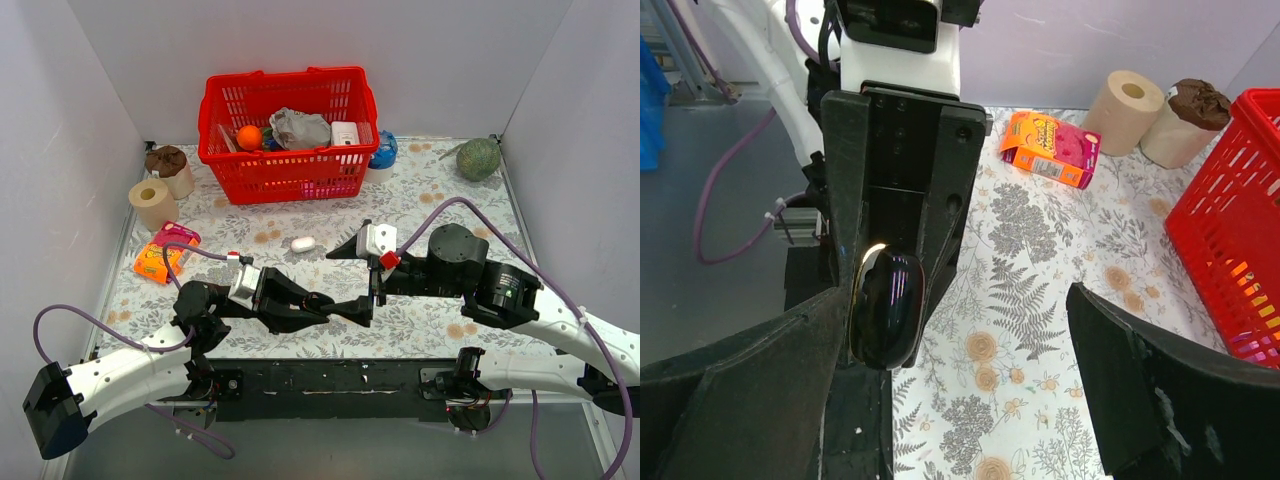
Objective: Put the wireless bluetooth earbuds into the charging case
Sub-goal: Open the charging case.
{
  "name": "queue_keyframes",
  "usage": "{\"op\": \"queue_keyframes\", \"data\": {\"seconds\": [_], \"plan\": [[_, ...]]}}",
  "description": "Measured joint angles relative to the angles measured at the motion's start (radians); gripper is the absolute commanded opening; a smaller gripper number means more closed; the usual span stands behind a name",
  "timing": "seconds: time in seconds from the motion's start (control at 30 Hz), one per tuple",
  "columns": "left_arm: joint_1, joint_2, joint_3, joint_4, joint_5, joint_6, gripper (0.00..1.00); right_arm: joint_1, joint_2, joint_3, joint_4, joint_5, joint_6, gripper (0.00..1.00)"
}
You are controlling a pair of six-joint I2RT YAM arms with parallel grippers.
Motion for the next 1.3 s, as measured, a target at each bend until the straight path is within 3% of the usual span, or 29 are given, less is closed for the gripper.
{"op": "queue_keyframes", "data": {"seconds": [1.3], "plan": [[0.002, -0.013, 0.0, -0.007, -0.03, -0.004, 0.0, 0.014, 0.002, 0.007, -0.028, 0.249, 0.043, 0.98]]}}
